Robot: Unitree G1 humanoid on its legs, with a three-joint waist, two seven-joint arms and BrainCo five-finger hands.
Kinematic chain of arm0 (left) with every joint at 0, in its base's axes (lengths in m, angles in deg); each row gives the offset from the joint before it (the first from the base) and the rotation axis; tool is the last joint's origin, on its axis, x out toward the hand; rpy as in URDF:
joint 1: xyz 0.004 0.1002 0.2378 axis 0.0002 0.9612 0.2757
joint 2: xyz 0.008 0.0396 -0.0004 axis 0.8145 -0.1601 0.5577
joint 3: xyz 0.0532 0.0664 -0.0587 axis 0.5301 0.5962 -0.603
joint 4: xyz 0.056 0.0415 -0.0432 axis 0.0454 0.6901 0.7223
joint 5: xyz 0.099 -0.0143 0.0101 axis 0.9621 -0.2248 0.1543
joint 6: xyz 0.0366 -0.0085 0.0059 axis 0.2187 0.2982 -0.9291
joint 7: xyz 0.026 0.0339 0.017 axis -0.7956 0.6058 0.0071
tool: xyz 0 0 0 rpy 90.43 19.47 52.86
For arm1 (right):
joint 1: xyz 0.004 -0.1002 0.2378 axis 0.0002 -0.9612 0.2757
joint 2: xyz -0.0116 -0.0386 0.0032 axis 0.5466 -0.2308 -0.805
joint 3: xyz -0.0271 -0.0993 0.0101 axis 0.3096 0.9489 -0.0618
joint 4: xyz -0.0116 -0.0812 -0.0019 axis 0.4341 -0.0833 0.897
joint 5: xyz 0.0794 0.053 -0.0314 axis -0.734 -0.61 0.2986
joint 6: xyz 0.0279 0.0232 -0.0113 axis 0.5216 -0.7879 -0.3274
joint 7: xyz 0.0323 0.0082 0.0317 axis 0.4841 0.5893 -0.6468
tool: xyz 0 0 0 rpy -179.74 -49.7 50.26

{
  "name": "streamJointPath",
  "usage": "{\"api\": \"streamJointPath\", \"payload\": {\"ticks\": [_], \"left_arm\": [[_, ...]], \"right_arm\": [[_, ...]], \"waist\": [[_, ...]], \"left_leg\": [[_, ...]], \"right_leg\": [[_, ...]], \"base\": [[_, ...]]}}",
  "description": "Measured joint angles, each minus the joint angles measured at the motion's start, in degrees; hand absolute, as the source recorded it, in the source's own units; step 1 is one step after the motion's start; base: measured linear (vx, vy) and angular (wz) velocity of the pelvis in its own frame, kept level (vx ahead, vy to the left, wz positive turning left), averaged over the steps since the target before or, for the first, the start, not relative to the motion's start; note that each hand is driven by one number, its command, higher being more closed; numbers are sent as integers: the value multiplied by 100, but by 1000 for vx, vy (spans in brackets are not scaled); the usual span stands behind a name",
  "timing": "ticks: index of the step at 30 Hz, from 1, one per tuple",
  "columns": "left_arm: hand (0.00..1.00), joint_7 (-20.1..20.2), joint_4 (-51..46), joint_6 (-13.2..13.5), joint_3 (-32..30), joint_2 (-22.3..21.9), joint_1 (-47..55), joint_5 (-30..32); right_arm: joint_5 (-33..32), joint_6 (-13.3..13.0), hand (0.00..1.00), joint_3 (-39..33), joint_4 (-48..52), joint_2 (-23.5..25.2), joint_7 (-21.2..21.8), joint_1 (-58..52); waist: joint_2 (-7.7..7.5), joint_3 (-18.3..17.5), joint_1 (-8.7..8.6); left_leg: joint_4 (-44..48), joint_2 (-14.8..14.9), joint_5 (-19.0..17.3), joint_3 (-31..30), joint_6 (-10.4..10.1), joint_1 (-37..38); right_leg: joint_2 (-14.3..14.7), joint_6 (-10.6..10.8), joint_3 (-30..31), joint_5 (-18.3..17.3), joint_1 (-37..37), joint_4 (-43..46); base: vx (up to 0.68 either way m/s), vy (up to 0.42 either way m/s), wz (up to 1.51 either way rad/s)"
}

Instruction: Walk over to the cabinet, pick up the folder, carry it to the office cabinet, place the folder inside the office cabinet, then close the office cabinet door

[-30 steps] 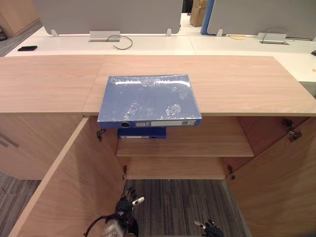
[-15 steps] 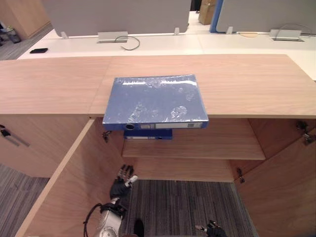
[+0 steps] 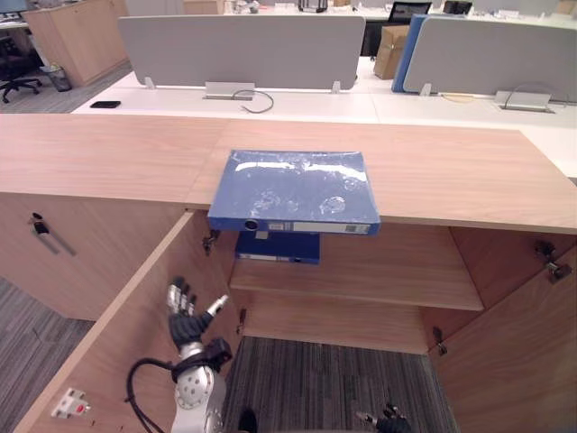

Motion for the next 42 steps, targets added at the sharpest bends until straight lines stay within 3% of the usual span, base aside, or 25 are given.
{"api": "streamJointPath", "payload": {"ticks": [4,7,14,19,24,42], "left_arm": [[0,-806,-864,62,297,194,-468,1469],[0,-1067,-1311,50,486,279,-815,2604],[0,-1606,-1660,-303,389,288,-1125,4064],[0,-1668,-1664,-589,439,492,-1337,4886],[0,-1551,-1290,-699,511,761,-1675,5320],[0,-837,660,-754,821,1415,-2245,5443]], "right_arm": [[107,-51,0,153,-175,-38,-109,32],[214,-81,0,146,-450,-59,-111,206],[226,-94,0,76,-940,-93,-104,447],[230,-97,0,-94,-1132,-85,-72,511],[232,-96,0,-95,-1158,-99,-31,566],[429,-82,0,-25,-1247,-80,113,931]], "waist": [[-31,-106,4],[-38,-120,-5],[-36,-189,-18],[-30,-263,-17],[-25,-274,-25],[-70,-228,-194]], "left_leg": [[1,-2,39,2,6,-83],[2,-9,90,33,-16,-94],[5,37,103,88,-11,-118],[3,117,122,111,-40,-118],[0,141,157,118,-61,-142],[-2,24,109,100,-40,-114]], "right_leg": [[4,47,2,81,-21,-115],[16,23,73,126,-49,-131],[68,18,159,157,-72,-148],[123,-19,228,179,-117,-109],[173,-35,263,187,-199,-77],[90,-14,244,170,-111,-175]], "base": [[-11,4,0],[21,6,-7],[22,-3,-3],[-21,-10,-5],[-59,0,-4],[21,2,1]]}}
